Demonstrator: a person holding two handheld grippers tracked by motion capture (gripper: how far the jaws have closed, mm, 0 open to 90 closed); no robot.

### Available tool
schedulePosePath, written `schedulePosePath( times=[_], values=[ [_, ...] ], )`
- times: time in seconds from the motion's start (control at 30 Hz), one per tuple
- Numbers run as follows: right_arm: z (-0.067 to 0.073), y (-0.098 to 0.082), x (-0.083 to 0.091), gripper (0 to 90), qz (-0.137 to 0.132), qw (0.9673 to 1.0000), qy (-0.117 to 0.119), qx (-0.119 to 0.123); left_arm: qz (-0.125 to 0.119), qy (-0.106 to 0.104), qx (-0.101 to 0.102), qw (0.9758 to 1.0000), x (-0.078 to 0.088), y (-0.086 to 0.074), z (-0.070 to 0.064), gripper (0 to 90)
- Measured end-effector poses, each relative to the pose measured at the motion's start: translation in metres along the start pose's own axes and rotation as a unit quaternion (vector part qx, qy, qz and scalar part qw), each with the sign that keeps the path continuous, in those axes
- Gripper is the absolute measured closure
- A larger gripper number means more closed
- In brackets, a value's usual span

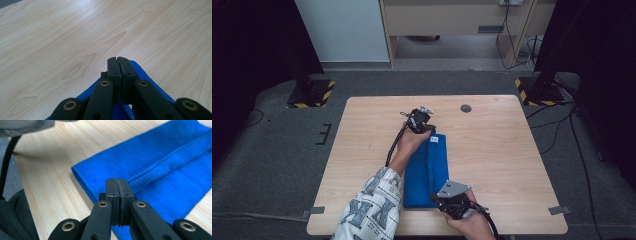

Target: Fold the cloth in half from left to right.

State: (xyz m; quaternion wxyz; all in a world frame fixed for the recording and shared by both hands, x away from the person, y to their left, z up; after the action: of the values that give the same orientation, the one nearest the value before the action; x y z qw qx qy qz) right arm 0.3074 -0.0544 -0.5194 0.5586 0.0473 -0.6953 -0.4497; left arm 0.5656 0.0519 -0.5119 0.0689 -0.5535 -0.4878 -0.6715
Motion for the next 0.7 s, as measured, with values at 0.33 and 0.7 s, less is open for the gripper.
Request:
schedulePosePath(
  times=[0.33,0.7],
  values=[
    [-0.0036,-0.0057,-0.0021,88.6,0.012,0.9999,-0.001,-0.005,0.007,0.003,-0.003,1.0000,-0.0046,-0.0007,-0.0022,88.3],
    [-0.0054,-0.0102,-0.0038,88.1,0.020,0.9998,-0.001,-0.008,0.012,0.002,-0.008,0.9999,-0.0095,-0.0013,-0.0054,88.5]
  ],
)
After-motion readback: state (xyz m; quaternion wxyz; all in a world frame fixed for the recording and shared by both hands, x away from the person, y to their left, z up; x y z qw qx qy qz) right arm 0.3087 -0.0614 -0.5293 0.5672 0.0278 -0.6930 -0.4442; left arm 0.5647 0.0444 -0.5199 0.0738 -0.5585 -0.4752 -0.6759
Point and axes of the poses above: each handheld gripper's, and its own axes: x roughly backward along the jaws, y roughly out of its top, z roughly to its left, the point moved 4 cm from there along -x, roughly forward along the jaws, and after that the axes turned 9 degrees about z, right-handed, at the moved point
